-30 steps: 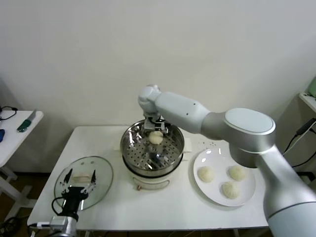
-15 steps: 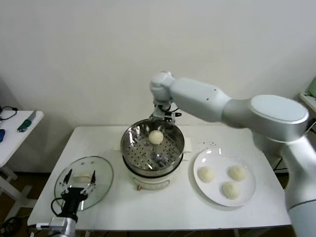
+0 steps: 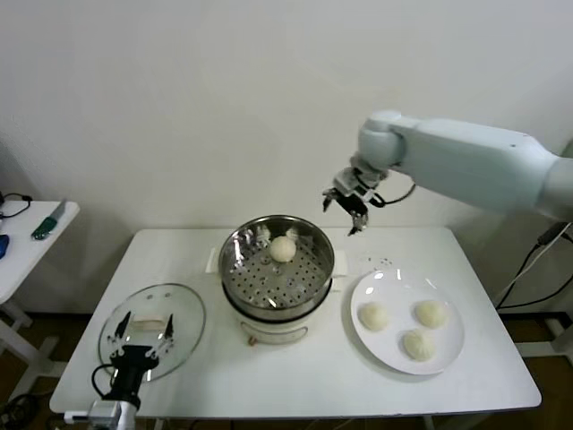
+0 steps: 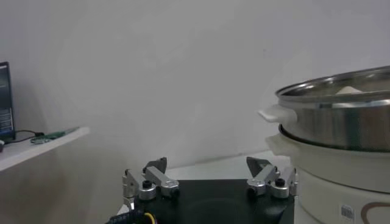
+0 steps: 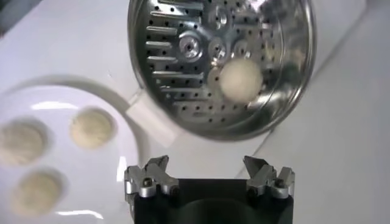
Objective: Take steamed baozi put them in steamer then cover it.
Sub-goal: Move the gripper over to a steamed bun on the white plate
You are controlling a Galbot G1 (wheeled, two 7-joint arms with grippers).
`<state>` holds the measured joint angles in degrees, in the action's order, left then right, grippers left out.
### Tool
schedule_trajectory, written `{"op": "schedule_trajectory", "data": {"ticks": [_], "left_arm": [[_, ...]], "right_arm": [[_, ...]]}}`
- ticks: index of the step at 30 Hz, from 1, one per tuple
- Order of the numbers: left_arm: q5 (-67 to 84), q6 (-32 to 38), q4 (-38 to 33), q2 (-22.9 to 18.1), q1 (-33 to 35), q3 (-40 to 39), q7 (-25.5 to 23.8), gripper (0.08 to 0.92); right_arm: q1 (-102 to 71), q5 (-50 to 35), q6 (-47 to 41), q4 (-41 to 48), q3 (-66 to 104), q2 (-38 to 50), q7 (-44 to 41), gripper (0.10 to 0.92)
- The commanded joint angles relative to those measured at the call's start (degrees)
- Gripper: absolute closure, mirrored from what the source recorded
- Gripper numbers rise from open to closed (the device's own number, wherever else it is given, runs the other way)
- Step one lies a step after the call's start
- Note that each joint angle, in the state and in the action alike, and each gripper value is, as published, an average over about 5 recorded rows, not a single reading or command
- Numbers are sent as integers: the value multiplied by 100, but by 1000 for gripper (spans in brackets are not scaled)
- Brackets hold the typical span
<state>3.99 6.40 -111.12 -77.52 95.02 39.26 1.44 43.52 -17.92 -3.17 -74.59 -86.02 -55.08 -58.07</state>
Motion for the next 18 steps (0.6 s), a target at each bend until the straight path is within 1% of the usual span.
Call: {"op": "schedule_trajectory", "data": {"ticks": [1, 3, 7, 14, 18], "left_arm": [[11, 12, -19, 9, 57, 23, 0, 177], [14, 12, -18, 21, 66, 31, 1, 177], [9, 10, -23, 28, 79, 34, 1, 177], [-7, 5, -29, 13, 121, 49, 1, 177], [-14, -1, -10, 8, 140, 70, 1, 177]], "right_arm": [[-143, -953, -2042, -1375, -666, 1687, 818, 203], [-497, -905, -2256, -1459, -477, 1856, 794, 203], [-1282, -643, -2306, -1295, 2, 1945, 523, 203], [-2270, -54, -1927, -516, 537, 1626, 124, 203], [-2584, 103, -1750, -100, 733, 1359, 41, 203]]}}
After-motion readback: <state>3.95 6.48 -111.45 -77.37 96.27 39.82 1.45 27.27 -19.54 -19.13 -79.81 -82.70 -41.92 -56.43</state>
